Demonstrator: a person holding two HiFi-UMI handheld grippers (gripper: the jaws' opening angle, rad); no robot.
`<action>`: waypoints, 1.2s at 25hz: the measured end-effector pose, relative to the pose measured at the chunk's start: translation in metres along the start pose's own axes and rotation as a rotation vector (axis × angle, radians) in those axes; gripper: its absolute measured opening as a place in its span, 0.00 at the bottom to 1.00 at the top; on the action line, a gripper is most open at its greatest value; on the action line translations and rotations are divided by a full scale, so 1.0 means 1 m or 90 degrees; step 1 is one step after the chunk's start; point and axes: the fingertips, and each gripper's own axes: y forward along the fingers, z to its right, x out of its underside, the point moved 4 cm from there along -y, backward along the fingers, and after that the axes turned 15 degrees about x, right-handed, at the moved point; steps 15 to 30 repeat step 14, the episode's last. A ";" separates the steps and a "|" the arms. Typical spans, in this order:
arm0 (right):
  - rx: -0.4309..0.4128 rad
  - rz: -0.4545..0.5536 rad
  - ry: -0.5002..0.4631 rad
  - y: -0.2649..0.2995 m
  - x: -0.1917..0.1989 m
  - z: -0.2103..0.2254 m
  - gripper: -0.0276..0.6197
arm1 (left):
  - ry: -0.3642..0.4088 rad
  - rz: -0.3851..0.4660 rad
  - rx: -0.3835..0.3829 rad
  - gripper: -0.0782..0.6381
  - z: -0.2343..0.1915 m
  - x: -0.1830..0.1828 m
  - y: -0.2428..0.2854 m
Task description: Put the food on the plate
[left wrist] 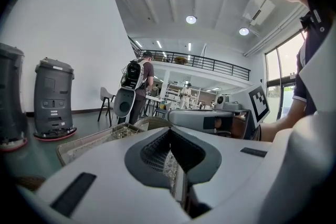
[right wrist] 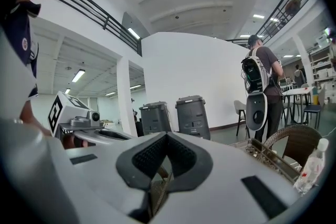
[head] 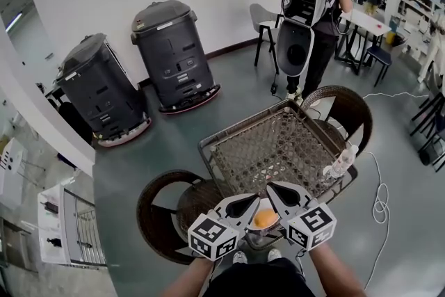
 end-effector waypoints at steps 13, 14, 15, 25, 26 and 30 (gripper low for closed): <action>0.010 0.011 -0.003 0.001 -0.006 0.003 0.05 | 0.001 0.002 0.010 0.12 -0.002 -0.003 0.003; 0.011 0.012 -0.004 0.001 -0.006 0.004 0.05 | 0.001 0.002 0.010 0.12 -0.002 -0.003 0.004; 0.011 0.012 -0.004 0.001 -0.006 0.004 0.05 | 0.001 0.002 0.010 0.12 -0.002 -0.003 0.004; 0.011 0.012 -0.004 0.001 -0.006 0.004 0.05 | 0.001 0.002 0.010 0.12 -0.002 -0.003 0.004; 0.011 0.012 -0.004 0.001 -0.006 0.004 0.05 | 0.001 0.002 0.010 0.12 -0.002 -0.003 0.004; 0.011 0.012 -0.004 0.001 -0.006 0.004 0.05 | 0.001 0.002 0.010 0.12 -0.002 -0.003 0.004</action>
